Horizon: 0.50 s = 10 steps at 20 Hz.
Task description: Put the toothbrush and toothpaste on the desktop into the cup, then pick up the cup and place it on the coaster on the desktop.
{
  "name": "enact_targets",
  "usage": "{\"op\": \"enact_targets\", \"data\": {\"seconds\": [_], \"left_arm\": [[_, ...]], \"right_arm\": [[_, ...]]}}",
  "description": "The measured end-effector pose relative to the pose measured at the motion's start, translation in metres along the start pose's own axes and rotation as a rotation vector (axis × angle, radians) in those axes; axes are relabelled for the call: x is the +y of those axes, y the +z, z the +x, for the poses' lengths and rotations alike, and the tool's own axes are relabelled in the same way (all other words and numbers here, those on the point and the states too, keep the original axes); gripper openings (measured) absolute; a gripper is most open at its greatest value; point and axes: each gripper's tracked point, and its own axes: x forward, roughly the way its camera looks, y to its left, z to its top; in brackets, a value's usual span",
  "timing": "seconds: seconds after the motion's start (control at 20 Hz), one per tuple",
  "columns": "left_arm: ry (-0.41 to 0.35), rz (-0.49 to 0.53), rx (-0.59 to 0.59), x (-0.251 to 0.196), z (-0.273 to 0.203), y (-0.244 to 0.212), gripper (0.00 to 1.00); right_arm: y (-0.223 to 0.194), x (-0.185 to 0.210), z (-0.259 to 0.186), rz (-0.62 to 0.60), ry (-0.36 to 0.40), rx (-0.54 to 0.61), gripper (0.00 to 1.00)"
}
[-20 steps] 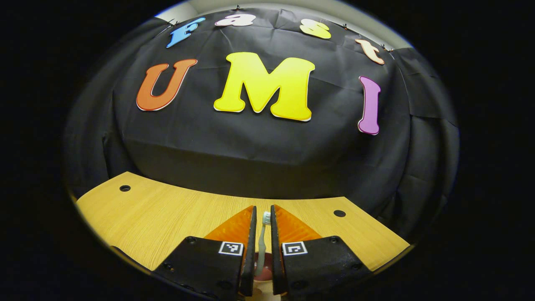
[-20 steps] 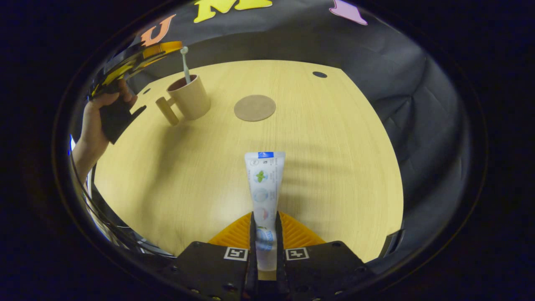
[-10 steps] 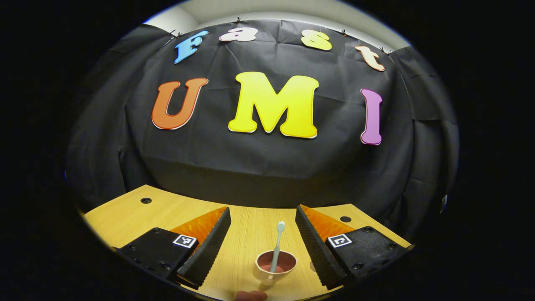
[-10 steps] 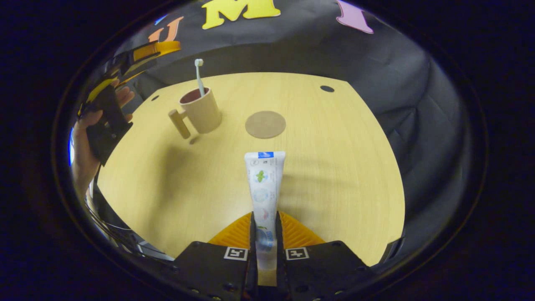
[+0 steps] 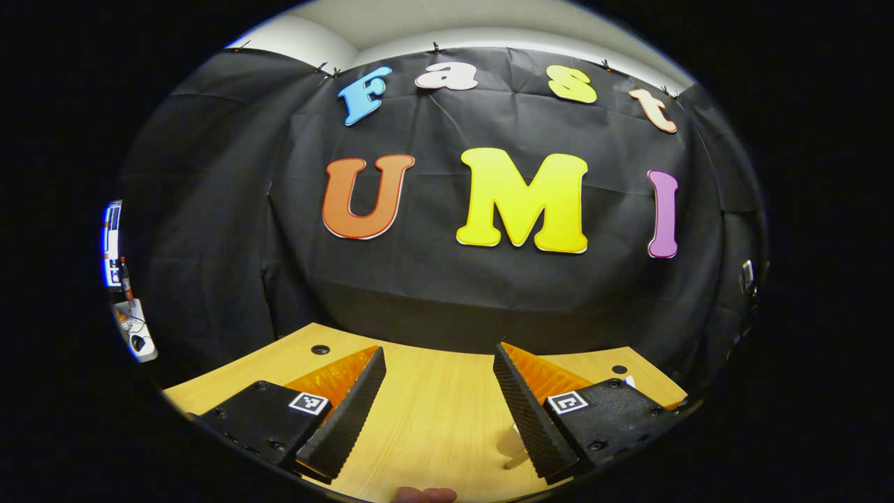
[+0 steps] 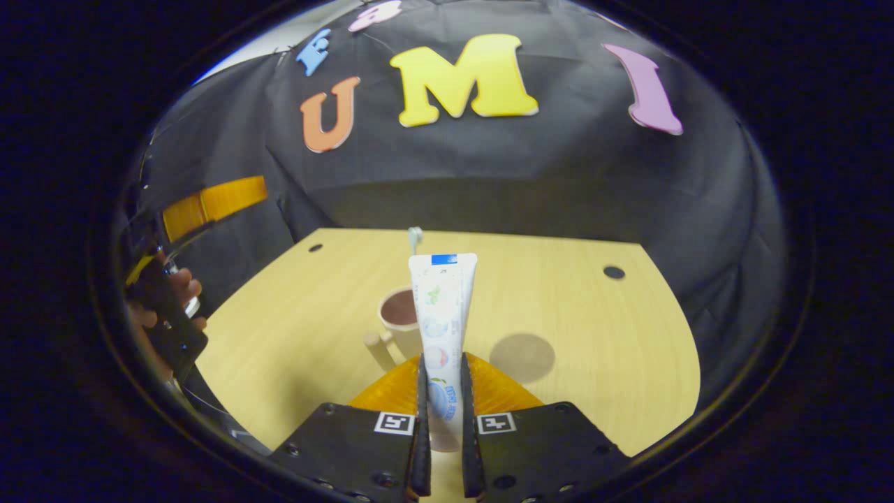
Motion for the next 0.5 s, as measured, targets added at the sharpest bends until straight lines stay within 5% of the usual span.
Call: {"op": "enact_targets", "data": {"seconds": [0.2,0.5], "left_arm": [[0.07,-0.016,0.03,0.034,-0.011,-0.004,0.98],[0.164,-0.052,0.057,0.072,-0.015,-0.015,0.98]], "right_arm": [[0.045,0.046,0.047,-0.099,0.095,-0.191,0.18],[0.05,0.06,0.095,-0.147,0.103,-0.307,0.18]]}}
